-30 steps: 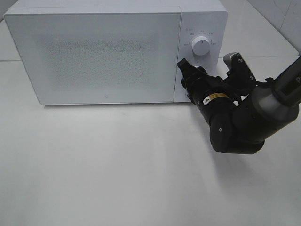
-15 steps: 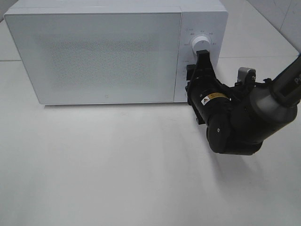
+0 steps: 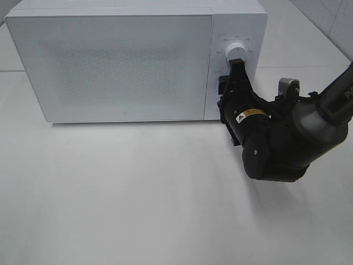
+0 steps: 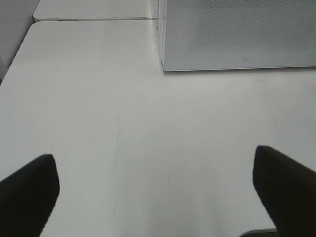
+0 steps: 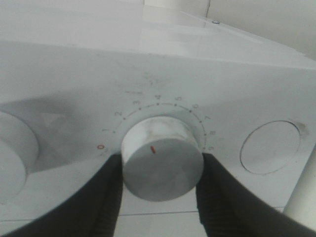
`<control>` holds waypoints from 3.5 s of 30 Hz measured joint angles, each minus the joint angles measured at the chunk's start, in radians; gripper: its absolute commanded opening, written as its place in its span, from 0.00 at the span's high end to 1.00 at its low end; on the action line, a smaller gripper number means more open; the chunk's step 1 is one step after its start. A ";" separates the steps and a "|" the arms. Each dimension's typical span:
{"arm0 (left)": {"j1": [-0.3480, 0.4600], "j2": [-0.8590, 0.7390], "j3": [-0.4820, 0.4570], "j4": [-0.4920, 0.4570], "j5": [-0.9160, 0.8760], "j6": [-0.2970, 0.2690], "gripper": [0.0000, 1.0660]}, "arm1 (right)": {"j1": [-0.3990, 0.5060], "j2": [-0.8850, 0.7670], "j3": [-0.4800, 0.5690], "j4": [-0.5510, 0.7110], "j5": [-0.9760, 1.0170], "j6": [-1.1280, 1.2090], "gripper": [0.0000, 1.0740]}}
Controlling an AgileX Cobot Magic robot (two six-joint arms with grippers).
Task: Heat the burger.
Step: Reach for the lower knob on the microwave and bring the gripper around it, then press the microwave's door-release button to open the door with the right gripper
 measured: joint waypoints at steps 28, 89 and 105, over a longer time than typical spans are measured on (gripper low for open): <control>0.000 0.000 0.000 0.000 0.000 0.000 0.06 | 0.001 -0.058 0.023 0.020 0.032 -0.102 0.34; 0.000 0.000 0.000 0.000 0.000 0.000 0.06 | -0.015 -1.070 0.055 -0.448 1.978 -1.382 0.29; 0.000 0.000 0.000 0.000 0.000 0.000 0.06 | -0.164 -1.424 0.079 -0.455 2.189 -1.356 0.29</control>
